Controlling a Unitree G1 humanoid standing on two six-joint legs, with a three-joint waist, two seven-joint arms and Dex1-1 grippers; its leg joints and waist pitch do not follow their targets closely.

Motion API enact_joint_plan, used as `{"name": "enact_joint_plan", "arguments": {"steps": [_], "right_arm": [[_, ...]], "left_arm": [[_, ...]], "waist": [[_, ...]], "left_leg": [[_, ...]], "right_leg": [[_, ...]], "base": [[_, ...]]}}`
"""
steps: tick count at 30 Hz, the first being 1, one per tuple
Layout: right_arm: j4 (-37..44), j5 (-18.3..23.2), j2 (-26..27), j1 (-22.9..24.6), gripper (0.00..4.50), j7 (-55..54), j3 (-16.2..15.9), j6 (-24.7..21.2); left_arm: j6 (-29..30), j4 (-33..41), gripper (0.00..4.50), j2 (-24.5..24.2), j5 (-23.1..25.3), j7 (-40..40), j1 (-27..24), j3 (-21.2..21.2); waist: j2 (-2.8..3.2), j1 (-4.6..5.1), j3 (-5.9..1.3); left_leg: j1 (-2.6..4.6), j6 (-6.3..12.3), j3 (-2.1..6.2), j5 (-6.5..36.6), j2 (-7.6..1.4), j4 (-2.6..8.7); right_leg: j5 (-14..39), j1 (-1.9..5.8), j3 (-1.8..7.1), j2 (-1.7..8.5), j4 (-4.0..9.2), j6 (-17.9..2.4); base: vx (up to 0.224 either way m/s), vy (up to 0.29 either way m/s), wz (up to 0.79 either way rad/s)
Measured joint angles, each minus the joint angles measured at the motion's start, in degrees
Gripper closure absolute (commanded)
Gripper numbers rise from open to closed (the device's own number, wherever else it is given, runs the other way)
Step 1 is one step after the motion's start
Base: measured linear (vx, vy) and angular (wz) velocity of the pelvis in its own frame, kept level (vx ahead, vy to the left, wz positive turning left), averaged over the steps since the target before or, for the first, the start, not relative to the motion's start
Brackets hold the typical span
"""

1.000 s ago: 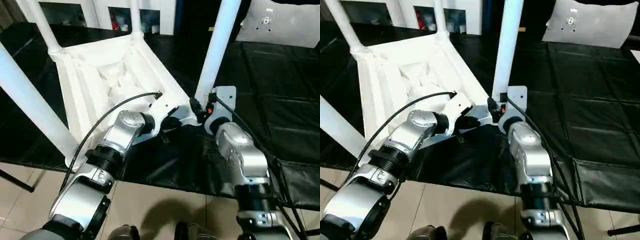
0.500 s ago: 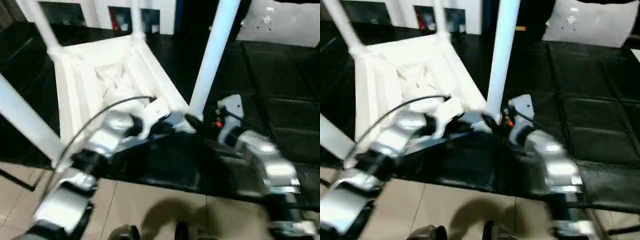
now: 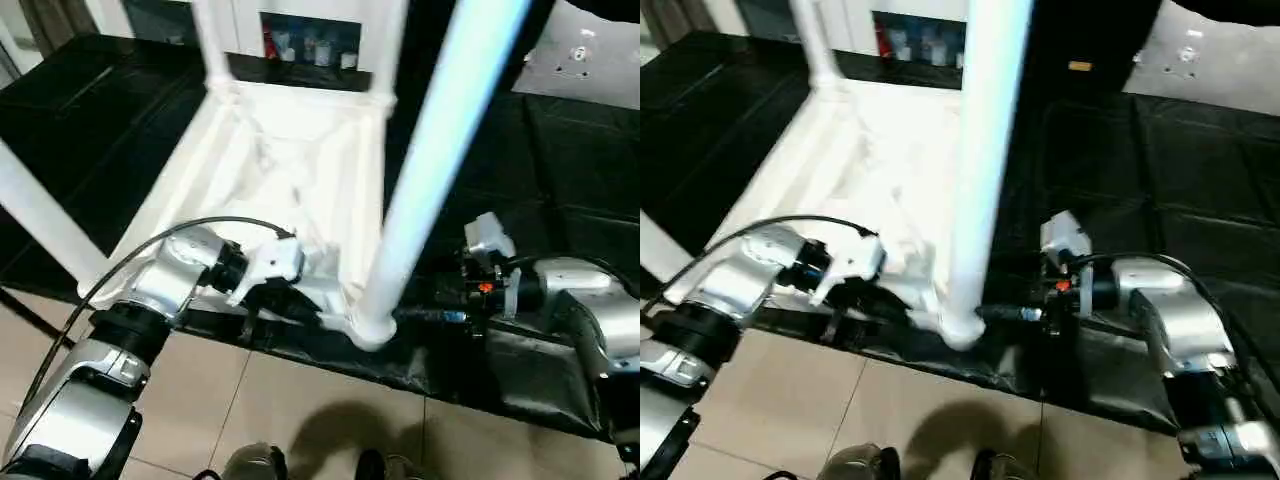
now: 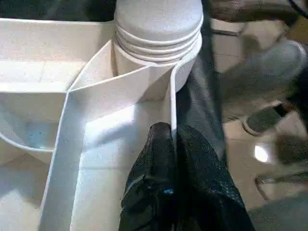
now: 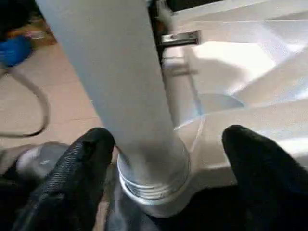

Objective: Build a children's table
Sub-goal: Rotate leg to tighten

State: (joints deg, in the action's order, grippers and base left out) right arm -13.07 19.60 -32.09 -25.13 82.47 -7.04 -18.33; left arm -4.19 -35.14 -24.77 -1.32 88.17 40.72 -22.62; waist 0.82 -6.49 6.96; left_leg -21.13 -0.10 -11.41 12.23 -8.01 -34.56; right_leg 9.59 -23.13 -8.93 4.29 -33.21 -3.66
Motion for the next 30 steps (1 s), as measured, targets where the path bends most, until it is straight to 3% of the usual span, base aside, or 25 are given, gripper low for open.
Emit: {"name": "enact_joint_plan", "arguments": {"steps": [16, 24, 30], "right_arm": [[-4.5, -0.6, 2.9, -2.8, 2.04, 7.3, -5.9, 2.5], [-5.1, -1.1, 3.1, -3.6, 2.37, 7.9, -6.2, 2.4], [-2.0, 0.1, 4.1, -1.9, 2.39, 4.6, -4.9, -1.4]], "left_arm": [[-3.3, -0.6, 4.5, -0.2, -1.3, 1.4, 1.1, -4.0], [-3.1, -1.1, 4.5, -0.3, -1.3, 1.6, 1.4, -3.9], [0.3, -1.1, 4.5, 0.0, -1.4, 2.1, 1.4, -2.0]], "waist": [[0.0, -0.77, 0.0], [0.0, -0.69, 0.0], [0.0, -0.6, 0.0]], "left_leg": [[-0.02, 0.03, 0.01, 0.0, 0.0, -0.09], [0.03, 0.02, 0.01, 0.0, -0.01, -0.1], [0.06, 0.01, 0.01, 0.0, -0.02, -0.1]], "right_leg": [[0.0, 0.01, -0.02, 0.03, -0.04, 0.0], [0.0, 0.03, -0.01, 0.02, -0.07, 0.0], [0.0, 0.03, -0.01, 0.02, -0.12, 0.0]], "base": [[0.0, 0.0, 0.0], [0.0, 0.0, 0.0], [0.0, 0.0, 0.0]]}}
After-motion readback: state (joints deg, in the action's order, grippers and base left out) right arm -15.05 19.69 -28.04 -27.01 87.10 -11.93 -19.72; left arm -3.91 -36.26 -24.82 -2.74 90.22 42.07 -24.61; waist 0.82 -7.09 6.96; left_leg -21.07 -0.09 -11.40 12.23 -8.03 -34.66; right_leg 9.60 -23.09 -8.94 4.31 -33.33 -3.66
